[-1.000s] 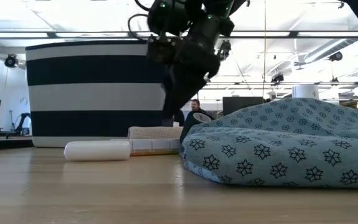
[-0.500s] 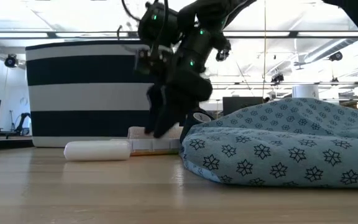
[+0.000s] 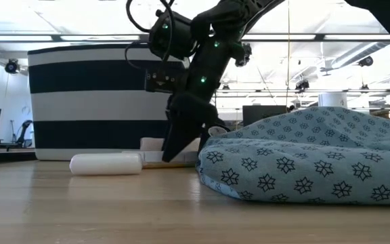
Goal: Pick & place medical supplies in basket/bin
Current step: Put the white medicine organizer into the blue bin
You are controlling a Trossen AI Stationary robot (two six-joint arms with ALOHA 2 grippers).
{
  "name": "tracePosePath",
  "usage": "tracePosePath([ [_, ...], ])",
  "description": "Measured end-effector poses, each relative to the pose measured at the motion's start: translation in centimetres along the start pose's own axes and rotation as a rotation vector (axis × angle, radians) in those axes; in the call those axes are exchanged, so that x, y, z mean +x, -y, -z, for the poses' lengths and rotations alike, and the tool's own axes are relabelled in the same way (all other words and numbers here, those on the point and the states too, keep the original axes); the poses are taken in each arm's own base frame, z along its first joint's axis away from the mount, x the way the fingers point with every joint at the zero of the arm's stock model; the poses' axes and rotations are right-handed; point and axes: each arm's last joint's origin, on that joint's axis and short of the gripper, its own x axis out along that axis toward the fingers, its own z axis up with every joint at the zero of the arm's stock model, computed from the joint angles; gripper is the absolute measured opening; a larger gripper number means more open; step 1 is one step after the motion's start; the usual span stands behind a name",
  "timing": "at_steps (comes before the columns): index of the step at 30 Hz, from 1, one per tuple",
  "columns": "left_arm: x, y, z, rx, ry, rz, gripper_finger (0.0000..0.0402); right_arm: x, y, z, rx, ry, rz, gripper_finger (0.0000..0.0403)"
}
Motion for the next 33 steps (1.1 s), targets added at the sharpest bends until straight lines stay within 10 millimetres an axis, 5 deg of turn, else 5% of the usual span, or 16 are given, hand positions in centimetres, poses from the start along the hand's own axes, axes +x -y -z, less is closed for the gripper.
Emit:
tracePosePath([
  [4, 0.0, 0.0, 0.0, 0.0, 0.0, 0.0, 0.0281, 0.0, 0.3, 0.0, 0.04, -0.014, 0.087, 0.0367],
  [21, 0.0, 0.0, 0.0, 0.0, 0.0, 0.0, 0.0281, 1.9, 0.4, 0.9, 0.184, -0.043, -0.049, 0.0358],
  [27, 0.0, 0.0, 0.0, 0.0, 0.0, 0.0, 0.0281, 1.3, 0.4, 0.9, 0.239, -0.052, -0.046, 0.0289],
  [33, 0.0, 0.0, 0.0, 0.0, 0.0, 0.0, 0.0281, -0.5, 0.5, 0.8, 0.273, -0.078, -0.046, 0.016],
])
